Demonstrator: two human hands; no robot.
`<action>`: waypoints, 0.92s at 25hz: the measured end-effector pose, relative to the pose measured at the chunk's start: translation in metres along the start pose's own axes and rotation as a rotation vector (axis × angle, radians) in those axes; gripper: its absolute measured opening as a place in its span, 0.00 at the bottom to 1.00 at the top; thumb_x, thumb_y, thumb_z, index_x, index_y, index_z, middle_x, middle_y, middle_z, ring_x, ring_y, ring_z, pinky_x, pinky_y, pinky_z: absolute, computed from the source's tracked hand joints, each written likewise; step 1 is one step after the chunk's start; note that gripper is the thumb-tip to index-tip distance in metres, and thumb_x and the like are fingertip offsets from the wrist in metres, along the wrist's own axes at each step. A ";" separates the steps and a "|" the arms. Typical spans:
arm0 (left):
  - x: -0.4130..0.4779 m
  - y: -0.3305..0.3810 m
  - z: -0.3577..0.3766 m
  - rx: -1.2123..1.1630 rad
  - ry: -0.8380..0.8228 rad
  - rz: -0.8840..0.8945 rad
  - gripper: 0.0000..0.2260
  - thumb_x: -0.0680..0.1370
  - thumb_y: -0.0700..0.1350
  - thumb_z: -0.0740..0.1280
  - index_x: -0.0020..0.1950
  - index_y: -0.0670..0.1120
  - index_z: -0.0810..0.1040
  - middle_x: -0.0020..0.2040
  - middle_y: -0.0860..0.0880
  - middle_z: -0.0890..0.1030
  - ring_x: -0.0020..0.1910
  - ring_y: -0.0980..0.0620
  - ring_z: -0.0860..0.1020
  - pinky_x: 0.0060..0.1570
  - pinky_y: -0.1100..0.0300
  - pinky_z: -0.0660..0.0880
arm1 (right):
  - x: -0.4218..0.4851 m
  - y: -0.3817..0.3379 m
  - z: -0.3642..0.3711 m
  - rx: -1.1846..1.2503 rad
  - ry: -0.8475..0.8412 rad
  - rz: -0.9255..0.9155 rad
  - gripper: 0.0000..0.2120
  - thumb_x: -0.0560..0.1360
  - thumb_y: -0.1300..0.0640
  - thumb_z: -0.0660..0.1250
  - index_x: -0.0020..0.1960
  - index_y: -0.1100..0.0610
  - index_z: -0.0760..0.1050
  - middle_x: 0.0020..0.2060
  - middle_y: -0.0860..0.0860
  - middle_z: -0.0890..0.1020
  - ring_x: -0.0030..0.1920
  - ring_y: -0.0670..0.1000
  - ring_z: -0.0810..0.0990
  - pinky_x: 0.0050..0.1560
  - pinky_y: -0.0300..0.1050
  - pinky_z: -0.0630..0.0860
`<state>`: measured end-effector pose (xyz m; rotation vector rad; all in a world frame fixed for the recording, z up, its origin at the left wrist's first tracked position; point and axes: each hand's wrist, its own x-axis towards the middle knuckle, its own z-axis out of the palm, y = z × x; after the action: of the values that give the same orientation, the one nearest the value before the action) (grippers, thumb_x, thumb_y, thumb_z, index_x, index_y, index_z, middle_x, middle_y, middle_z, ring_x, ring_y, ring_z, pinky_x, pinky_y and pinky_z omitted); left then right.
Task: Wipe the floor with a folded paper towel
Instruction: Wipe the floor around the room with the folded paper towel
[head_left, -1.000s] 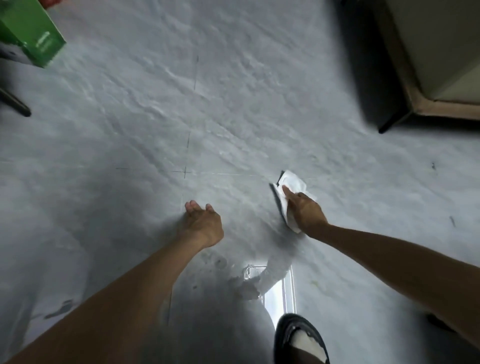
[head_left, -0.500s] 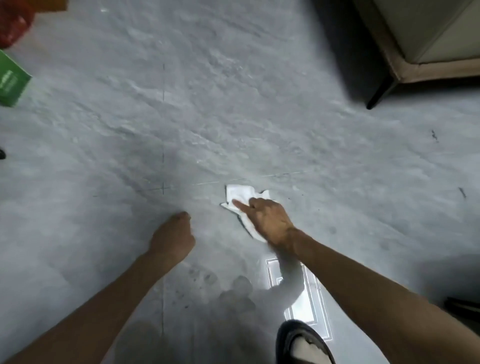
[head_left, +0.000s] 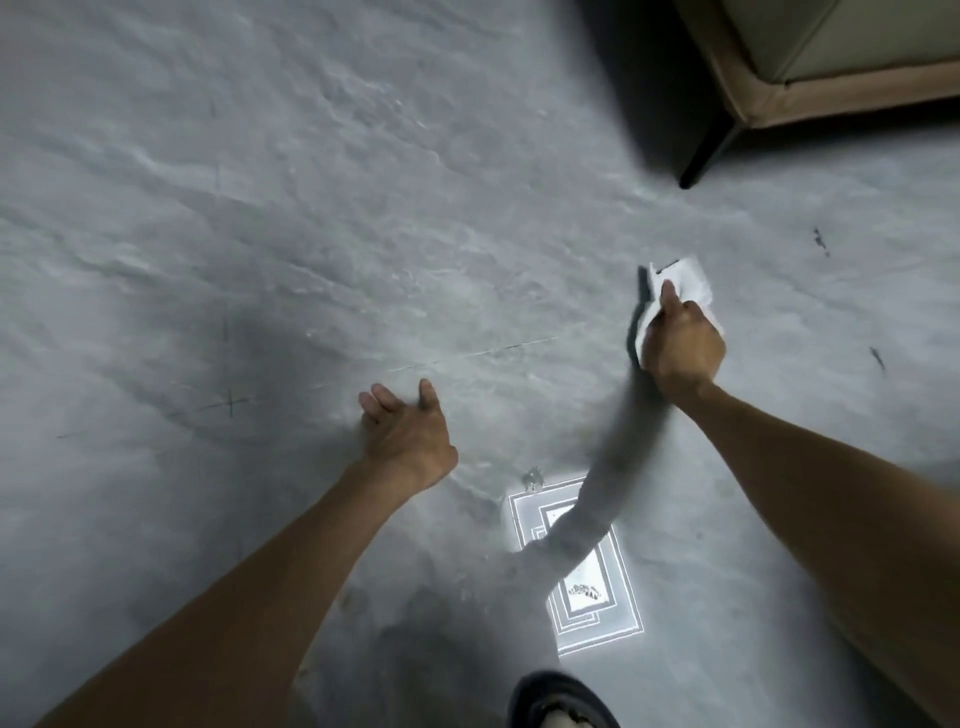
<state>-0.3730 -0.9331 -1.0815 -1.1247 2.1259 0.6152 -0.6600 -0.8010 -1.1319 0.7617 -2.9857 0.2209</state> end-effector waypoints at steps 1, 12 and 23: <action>0.002 0.003 -0.001 -0.011 -0.024 0.000 0.36 0.78 0.47 0.59 0.78 0.46 0.39 0.73 0.26 0.39 0.73 0.26 0.41 0.74 0.42 0.49 | -0.006 0.000 0.002 -0.040 0.032 -0.015 0.21 0.76 0.58 0.59 0.70 0.54 0.67 0.47 0.61 0.80 0.43 0.64 0.81 0.39 0.51 0.75; 0.015 -0.005 -0.014 -0.012 -0.011 -0.060 0.33 0.78 0.40 0.55 0.78 0.45 0.40 0.73 0.25 0.39 0.73 0.25 0.41 0.74 0.41 0.48 | -0.001 0.011 -0.019 -0.090 -0.193 -0.527 0.25 0.78 0.54 0.55 0.74 0.45 0.64 0.52 0.59 0.79 0.49 0.63 0.80 0.43 0.55 0.77; -0.004 0.027 0.026 0.049 0.291 0.192 0.32 0.74 0.42 0.62 0.76 0.43 0.53 0.71 0.35 0.60 0.70 0.36 0.60 0.69 0.49 0.62 | -0.138 -0.033 -0.015 0.132 -0.224 -1.101 0.23 0.72 0.58 0.66 0.67 0.46 0.75 0.38 0.53 0.78 0.36 0.56 0.78 0.30 0.45 0.71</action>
<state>-0.3855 -0.8998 -1.0940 -1.0419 2.5058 0.5058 -0.5230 -0.7624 -1.1248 2.3545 -2.2368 0.2641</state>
